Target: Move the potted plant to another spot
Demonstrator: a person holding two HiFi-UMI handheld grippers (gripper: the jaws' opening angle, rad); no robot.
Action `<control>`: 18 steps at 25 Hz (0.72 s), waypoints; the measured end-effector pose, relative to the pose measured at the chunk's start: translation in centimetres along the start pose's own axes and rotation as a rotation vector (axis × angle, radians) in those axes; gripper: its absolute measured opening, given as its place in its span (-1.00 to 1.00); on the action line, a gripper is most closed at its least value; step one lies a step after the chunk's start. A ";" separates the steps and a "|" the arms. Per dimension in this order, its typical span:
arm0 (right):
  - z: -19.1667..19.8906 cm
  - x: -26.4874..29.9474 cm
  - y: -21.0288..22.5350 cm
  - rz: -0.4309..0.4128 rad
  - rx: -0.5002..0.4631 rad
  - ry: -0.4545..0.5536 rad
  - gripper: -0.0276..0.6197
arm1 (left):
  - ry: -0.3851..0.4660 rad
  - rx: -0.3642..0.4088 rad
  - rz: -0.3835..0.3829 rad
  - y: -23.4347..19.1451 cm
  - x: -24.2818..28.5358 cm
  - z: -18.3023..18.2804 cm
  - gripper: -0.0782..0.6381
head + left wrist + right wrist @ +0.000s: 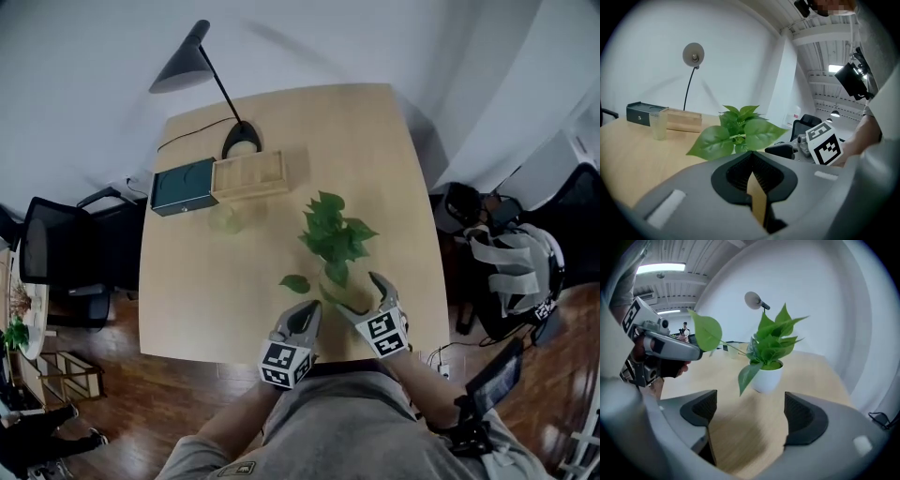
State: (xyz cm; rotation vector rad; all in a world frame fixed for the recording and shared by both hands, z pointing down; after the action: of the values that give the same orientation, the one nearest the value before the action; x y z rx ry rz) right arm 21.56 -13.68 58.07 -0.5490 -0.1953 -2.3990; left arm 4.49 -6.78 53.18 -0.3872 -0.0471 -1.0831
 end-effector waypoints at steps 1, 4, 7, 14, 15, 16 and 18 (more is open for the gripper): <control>-0.3 -0.7 -0.4 -0.005 -0.007 0.010 0.51 | 0.003 0.003 0.009 0.5 -0.3 0.0 -0.80; -1.4 -2.5 -2.1 -0.029 -0.035 0.053 0.43 | 0.019 0.015 0.042 1.8 -1.2 0.1 -0.80; -2.3 -4.8 -4.6 -0.050 -0.051 0.099 0.16 | 0.043 0.026 0.066 3.3 -3.0 0.2 -0.80; -2.9 -11.3 -12.6 -0.059 -0.036 0.173 -0.33 | 0.095 0.038 0.093 6.8 -10.8 0.5 -0.80; -2.6 -12.4 -13.7 -0.060 -0.035 0.175 -0.39 | 0.101 0.037 0.096 7.5 -11.9 0.7 -0.80; -2.2 -13.4 -14.7 -0.058 -0.034 0.174 -0.44 | 0.104 0.035 0.100 8.1 -12.9 1.0 -0.80; -1.7 -15.0 -16.5 -0.049 -0.029 0.165 -0.52 | 0.103 0.029 0.107 9.0 -14.6 1.6 -0.80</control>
State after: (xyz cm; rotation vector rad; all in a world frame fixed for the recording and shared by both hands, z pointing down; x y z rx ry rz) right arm 20.92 7.24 50.08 -0.3614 -0.1028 -2.4837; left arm 5.61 9.85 48.82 -0.3036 0.0487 -0.9946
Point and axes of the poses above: the fingertips, and each gripper's own axes: x forward along the fingers, y to its right, z out of its underside, the point moved 9 cm from there along -x, backward along the fingers, and after that the axes turned 8 degrees about y, right-handed, at the moved point
